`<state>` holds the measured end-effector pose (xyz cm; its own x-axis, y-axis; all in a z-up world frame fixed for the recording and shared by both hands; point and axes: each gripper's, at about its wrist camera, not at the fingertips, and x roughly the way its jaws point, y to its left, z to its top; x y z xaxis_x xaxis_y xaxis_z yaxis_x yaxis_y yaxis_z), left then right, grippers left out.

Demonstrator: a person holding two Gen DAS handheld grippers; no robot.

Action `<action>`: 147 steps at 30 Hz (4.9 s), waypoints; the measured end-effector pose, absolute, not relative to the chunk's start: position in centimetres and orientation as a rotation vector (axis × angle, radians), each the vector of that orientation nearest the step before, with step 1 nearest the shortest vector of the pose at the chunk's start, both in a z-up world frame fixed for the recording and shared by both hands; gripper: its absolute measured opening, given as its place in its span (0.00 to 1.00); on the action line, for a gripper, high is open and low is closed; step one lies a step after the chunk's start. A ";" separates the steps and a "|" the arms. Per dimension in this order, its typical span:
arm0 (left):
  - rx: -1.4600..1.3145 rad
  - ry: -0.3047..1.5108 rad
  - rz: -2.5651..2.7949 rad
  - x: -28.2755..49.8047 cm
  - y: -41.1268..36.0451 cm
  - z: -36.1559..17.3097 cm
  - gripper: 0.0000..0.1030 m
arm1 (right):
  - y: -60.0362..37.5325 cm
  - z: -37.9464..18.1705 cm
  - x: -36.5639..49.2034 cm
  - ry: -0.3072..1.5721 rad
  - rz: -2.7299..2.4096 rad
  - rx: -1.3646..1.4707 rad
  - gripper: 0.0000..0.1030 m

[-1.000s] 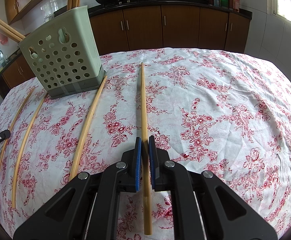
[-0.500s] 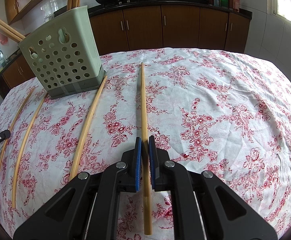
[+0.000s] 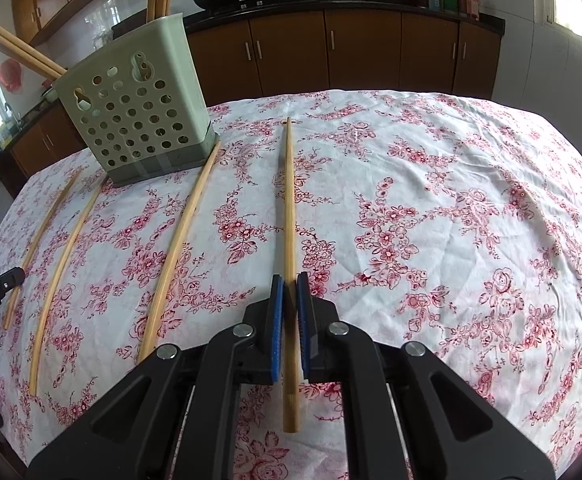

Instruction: Organize utensils

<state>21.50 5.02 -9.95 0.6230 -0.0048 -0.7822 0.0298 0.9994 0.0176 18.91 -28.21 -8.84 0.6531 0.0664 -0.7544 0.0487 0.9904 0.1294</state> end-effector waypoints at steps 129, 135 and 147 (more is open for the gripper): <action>0.019 0.888 -0.034 27.5 3.8 -10.5 0.12 | -26.3 -9.2 23.0 0.880 0.027 0.102 0.08; -0.010 0.885 -0.049 27.7 3.9 -10.5 0.13 | -26.1 -9.1 23.0 0.864 0.025 0.083 0.08; -0.011 0.884 -0.047 27.3 3.9 -10.5 0.13 | -26.0 -9.2 22.5 0.863 0.027 0.090 0.08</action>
